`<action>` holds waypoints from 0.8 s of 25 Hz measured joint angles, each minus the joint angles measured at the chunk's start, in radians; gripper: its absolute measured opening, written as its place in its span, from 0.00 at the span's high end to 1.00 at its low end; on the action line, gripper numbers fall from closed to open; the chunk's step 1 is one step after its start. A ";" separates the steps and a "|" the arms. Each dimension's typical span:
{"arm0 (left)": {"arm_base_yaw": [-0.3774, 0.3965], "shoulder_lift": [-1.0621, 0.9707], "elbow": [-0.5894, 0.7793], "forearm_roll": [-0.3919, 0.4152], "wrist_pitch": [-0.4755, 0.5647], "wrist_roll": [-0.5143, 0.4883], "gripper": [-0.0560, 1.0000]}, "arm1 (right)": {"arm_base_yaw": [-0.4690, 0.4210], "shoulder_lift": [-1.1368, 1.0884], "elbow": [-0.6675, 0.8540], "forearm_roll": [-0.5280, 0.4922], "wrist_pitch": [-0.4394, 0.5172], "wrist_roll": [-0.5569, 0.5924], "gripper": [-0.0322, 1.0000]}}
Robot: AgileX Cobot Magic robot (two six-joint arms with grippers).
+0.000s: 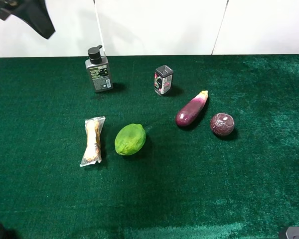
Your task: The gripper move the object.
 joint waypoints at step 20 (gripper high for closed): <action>0.000 0.470 -0.365 0.082 0.032 0.168 0.02 | 0.000 0.000 0.000 0.000 0.000 0.000 0.30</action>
